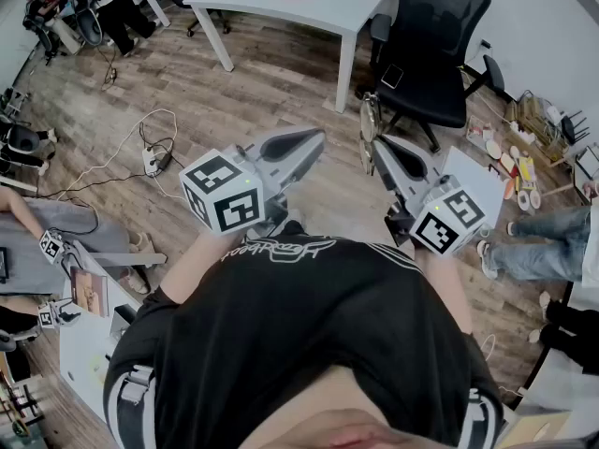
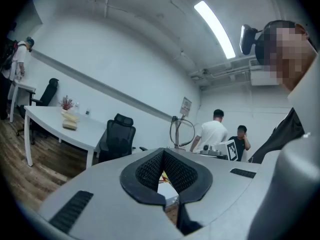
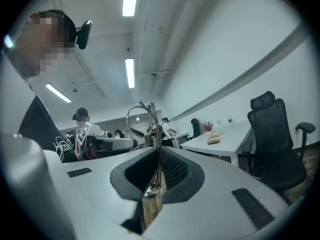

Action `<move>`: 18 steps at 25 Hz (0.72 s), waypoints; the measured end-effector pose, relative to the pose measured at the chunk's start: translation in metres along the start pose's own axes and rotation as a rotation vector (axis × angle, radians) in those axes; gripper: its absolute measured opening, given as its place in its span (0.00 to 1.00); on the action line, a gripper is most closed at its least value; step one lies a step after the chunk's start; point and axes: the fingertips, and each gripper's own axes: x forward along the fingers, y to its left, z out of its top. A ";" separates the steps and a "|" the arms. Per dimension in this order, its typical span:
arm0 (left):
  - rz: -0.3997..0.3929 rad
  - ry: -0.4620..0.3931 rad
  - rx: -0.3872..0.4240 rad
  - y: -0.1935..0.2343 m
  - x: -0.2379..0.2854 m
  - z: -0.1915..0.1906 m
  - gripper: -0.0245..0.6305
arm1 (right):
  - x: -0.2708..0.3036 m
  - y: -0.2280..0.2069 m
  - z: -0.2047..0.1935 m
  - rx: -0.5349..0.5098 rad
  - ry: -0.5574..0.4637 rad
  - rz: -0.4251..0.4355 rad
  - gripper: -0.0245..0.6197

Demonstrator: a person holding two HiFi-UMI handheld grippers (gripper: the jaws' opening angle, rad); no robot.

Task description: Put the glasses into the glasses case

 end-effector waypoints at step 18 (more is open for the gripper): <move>-0.032 -0.017 -0.013 0.000 0.003 -0.001 0.05 | -0.008 -0.005 0.000 0.001 -0.025 -0.029 0.08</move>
